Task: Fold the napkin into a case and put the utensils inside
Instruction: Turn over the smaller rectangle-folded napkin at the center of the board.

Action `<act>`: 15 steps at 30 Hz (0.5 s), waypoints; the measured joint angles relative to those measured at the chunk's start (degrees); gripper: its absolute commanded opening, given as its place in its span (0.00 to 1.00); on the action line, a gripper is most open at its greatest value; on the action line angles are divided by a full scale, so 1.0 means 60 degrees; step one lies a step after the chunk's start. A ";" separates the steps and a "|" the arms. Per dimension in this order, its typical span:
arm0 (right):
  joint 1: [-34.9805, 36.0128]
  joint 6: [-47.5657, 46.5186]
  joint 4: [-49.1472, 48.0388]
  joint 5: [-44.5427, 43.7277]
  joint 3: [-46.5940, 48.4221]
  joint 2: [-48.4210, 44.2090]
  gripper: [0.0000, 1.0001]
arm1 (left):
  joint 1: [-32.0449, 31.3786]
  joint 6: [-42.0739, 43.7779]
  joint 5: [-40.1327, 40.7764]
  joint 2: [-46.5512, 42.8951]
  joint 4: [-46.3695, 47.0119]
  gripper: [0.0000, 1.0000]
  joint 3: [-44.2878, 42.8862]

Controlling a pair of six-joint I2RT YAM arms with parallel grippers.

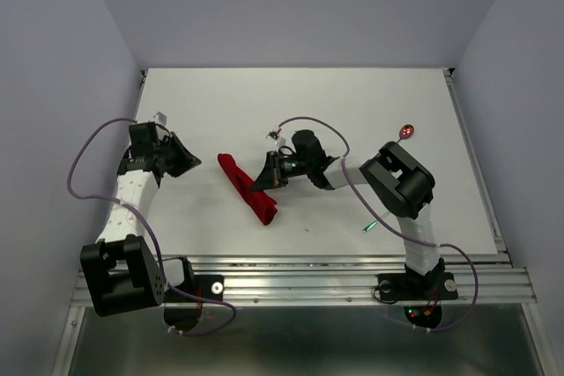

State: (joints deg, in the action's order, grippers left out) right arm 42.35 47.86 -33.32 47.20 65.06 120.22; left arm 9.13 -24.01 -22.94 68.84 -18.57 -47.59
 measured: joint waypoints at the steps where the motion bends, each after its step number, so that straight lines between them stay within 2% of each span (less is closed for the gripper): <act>1: -0.0036 0.0000 -0.0040 0.0033 -0.0036 0.0018 0.01 | 0.0000 0.0004 -0.0069 0.0015 0.0004 0.00 0.0000; 8: -0.0127 0.0073 -0.0321 0.0430 -0.0193 0.0102 0.01 | -0.0182 0.0215 -0.0459 0.0641 0.0189 0.00 0.0040; 15: -0.0182 0.0259 -0.0605 0.0627 -0.0193 0.0237 0.01 | -0.1016 0.0266 -0.0448 0.1541 0.0273 0.00 0.0055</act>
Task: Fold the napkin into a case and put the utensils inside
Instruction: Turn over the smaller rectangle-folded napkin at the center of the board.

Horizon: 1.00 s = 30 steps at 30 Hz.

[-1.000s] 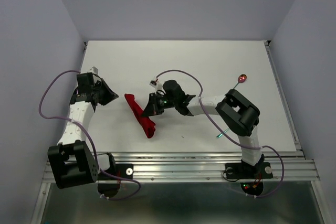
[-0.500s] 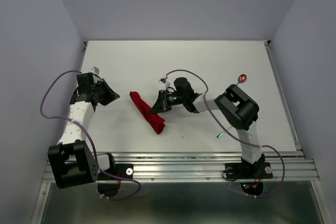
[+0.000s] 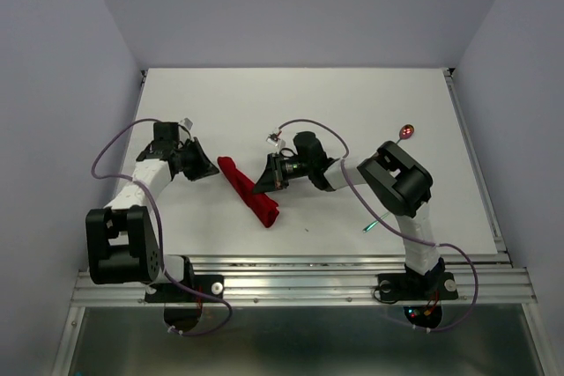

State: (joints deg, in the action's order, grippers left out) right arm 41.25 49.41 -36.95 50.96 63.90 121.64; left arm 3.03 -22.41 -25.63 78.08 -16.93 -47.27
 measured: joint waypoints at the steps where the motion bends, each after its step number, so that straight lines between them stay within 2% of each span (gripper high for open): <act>1: 0.0000 0.0022 -0.0007 0.0007 -0.0004 0.0004 0.01 | -0.0113 -0.0011 0.0000 0.0076 0.0025 0.00 0.0000; 18: -0.0102 0.0178 -0.0189 0.0011 -0.0186 0.0004 0.01 | -0.1366 -0.0430 0.0113 0.1213 0.0656 0.00 -0.0492; 21: -0.0157 0.0208 -0.0204 0.0011 -0.0189 0.0004 0.16 | -0.1413 -0.0521 0.0117 0.1337 0.0736 0.00 -0.0659; 25: -0.0280 0.0262 -0.0251 -0.0004 -0.0310 0.0004 0.41 | -0.1515 -0.0619 0.0091 0.1636 0.0958 0.00 -0.0871; 27: -0.0357 0.0259 -0.0273 -0.0029 -0.0499 0.0004 0.49 | -0.1577 -0.0674 0.0080 0.1851 0.1155 0.00 -0.0925; 28: -0.0390 0.0299 -0.0270 -0.0058 -0.0579 0.0004 0.59 | -0.1625 -0.0732 0.0047 0.2058 0.1290 0.00 -0.0973; 30: -0.0477 0.0306 -0.0270 -0.0102 -0.0765 0.0000 0.68 | -0.1690 -0.0809 0.0004 0.2444 0.1512 0.00 -0.1053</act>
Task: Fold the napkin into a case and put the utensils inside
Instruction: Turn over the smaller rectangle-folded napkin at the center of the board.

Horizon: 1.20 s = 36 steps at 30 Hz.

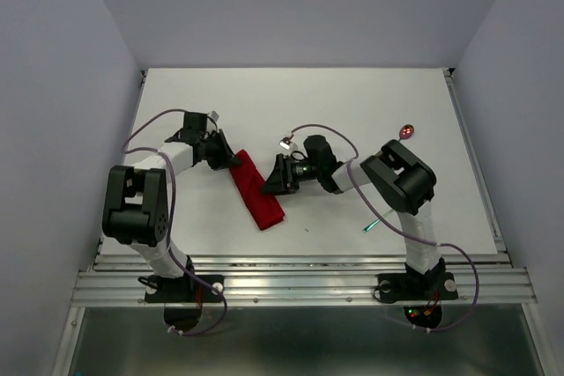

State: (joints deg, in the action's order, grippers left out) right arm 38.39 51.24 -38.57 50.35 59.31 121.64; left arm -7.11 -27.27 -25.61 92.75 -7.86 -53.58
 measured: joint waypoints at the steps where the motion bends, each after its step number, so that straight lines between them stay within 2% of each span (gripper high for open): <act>1: -0.0044 -0.0022 0.0000 -0.0025 -0.0091 -0.0011 0.71 | -0.0022 -0.0051 -0.0036 0.0197 0.0113 0.00 -0.0047; 4: -0.0182 -0.0091 0.0131 -0.0168 -0.0404 -0.0171 0.77 | -0.0127 -0.0197 -0.0124 0.0758 0.0342 0.00 -0.0240; 8: -0.0302 -0.0907 0.1326 -0.0852 -0.0670 -0.1122 0.78 | -0.0317 -0.0339 -0.0182 0.1126 0.0481 0.00 -0.0514; 10: -0.0331 -0.1432 0.2233 -0.1479 -0.0663 -0.1676 0.77 | -0.0390 -0.0382 -0.0208 0.1162 0.0503 0.00 -0.0707; 11: -0.0331 -0.1792 0.2732 -0.1876 -0.0663 -0.2018 0.73 | -0.0412 -0.0390 -0.0219 0.1173 0.0506 0.00 -0.0776; 13: -0.0331 -0.2193 0.3508 -0.2608 -0.0659 -0.2539 0.55 | -0.0437 -0.0401 -0.0244 0.1264 0.0605 0.00 -0.0976; 14: -0.0321 -0.2408 0.3945 -0.3002 -0.0659 -0.2809 0.34 | -0.0441 -0.0401 -0.0259 0.1333 0.0663 0.00 -0.1071; 17: -0.0127 -0.2911 0.5122 -0.4189 -0.0535 -0.3472 0.05 | -0.0441 -0.0408 -0.0273 0.1734 0.0871 0.00 -0.1246; 18: 0.0044 -0.3002 0.5559 -0.4608 -0.0397 -0.3603 0.01 | -0.0441 -0.0419 -0.0273 0.1829 0.0882 0.00 -0.1246; 23: 0.1490 -0.3337 0.6783 -0.5876 0.0328 -0.3614 0.01 | -0.0437 -0.0506 -0.0266 0.2211 0.0874 0.00 -0.1246; 27: 0.2495 -0.3337 0.7133 -0.6306 0.0506 -0.3428 0.01 | -0.0437 -0.0543 -0.0229 0.2237 0.0885 0.00 -0.1246; 36: 0.2393 -0.3038 0.7664 -0.7111 0.0404 -0.2561 0.01 | -0.0441 -0.0576 -0.0080 0.2248 0.0914 0.00 -0.1246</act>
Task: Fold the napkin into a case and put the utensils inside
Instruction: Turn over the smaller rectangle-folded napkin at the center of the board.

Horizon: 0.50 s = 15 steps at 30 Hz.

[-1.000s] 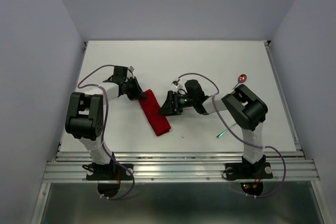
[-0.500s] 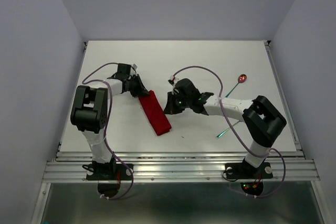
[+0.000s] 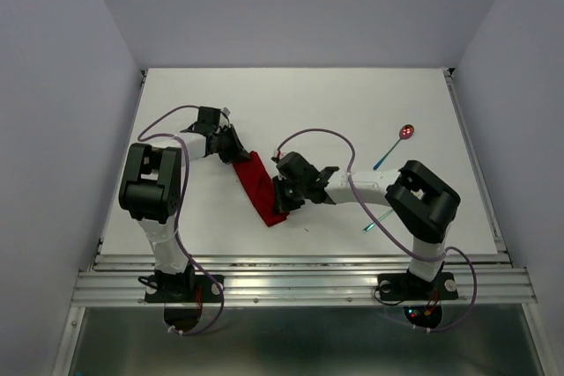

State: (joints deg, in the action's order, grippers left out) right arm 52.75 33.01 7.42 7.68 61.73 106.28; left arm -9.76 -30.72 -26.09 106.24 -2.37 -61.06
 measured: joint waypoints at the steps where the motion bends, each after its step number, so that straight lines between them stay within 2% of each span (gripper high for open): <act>1: 0.0000 0.0000 0.0015 -0.0080 0.0000 -0.0011 0.01 | 0.0000 -0.0004 0.0025 0.0000 -0.0004 0.00 0.0000; 9: 0.0029 -0.0747 0.0350 -0.1843 0.0000 -0.0262 0.01 | 0.0004 0.0015 0.0342 -0.0219 -0.0146 0.00 0.0069; 15: -0.0583 -0.1665 0.0503 -0.3479 0.0033 -0.0331 0.01 | 0.0004 0.0044 0.0452 -0.0612 -0.0339 0.00 0.0219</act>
State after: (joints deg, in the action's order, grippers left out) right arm 49.25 23.03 10.44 -13.19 61.93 104.29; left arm -9.74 -30.46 -23.38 102.56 -4.40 -59.75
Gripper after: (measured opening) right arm 0.013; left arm 0.025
